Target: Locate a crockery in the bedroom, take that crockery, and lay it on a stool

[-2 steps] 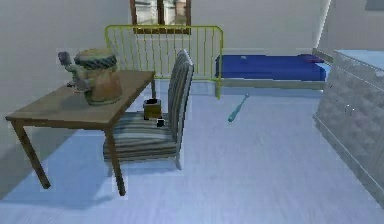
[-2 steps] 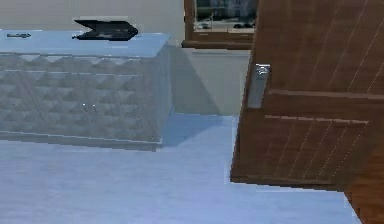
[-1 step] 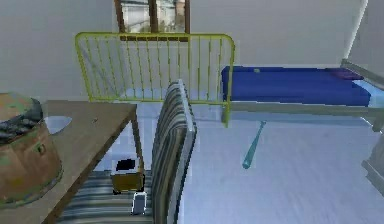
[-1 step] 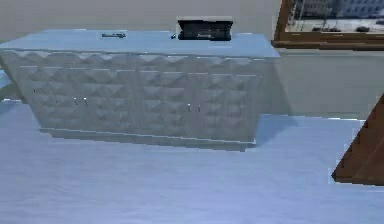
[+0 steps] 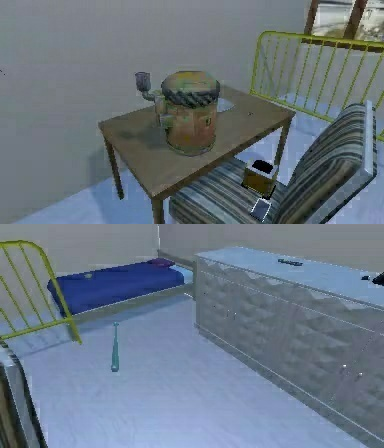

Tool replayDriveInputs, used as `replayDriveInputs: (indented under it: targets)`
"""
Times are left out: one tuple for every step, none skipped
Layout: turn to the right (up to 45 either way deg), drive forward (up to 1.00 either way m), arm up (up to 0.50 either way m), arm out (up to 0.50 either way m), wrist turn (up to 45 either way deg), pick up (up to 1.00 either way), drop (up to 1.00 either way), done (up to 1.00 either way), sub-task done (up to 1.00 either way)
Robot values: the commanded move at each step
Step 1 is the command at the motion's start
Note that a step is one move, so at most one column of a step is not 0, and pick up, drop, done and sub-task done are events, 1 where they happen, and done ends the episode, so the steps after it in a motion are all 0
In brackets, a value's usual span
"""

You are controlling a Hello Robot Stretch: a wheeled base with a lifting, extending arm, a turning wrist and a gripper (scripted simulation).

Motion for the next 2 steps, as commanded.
replayDriveInputs:
  targets:
    - [-45.0,0.00,0.00,0.00,0.0,0.00,0.00,0.00,0.00]
    - [-33.0,0.00,0.00,0.00,0.0,0.00,0.00,0.00,0.00]
